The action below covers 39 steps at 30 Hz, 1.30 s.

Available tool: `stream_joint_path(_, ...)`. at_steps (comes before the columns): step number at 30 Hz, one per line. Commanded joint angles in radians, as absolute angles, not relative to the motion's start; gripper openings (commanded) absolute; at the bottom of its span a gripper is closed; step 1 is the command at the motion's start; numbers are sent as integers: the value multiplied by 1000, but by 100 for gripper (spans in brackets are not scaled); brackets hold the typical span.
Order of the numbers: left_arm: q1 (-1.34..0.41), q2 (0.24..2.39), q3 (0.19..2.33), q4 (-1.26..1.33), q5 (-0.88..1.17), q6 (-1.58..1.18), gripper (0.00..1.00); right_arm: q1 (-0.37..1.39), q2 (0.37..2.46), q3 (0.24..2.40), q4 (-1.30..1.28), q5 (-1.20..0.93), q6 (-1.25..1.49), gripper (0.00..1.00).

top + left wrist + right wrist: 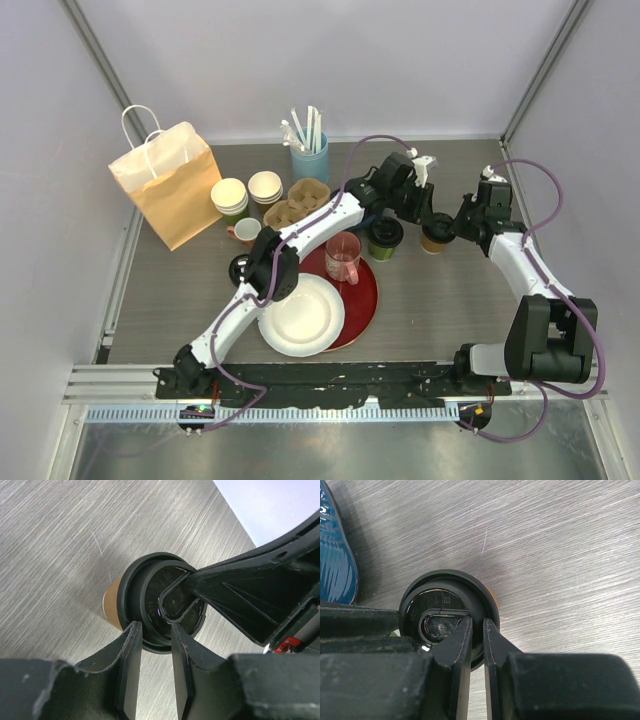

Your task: Pack the takeout coffee

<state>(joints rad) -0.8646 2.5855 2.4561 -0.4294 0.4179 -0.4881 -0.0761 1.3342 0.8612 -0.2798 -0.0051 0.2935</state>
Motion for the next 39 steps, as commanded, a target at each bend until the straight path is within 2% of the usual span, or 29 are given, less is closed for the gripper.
stream_joint_path(1, -902, 2637, 2555, -672, 437, -394, 36, -63, 1353, 876, -407, -121, 314, 15)
stream_joint_path(8, -902, 2635, 2605, -661, 405, -357, 37, -55, 1293, 897, -433, -115, 338, 30)
stream_joint_path(20, -890, 2620, 2672, -650, 437, -333, 42, -55, 1305, 1043, -535, -134, 307, 45)
stream_joint_path(23, -887, 2625, 2683, -638, 437, -325, 42, -55, 1298, 1039, -564, -94, 298, 48)
stream_joint_path(31, -887, 2609, 2697, -652, 457, -310, 42, -60, 1379, 1025, -568, -75, 298, 45)
stream_joint_path(39, -887, 2582, 2712, -693, 453, -281, 43, -74, 1359, 1039, -568, -71, 313, 46)
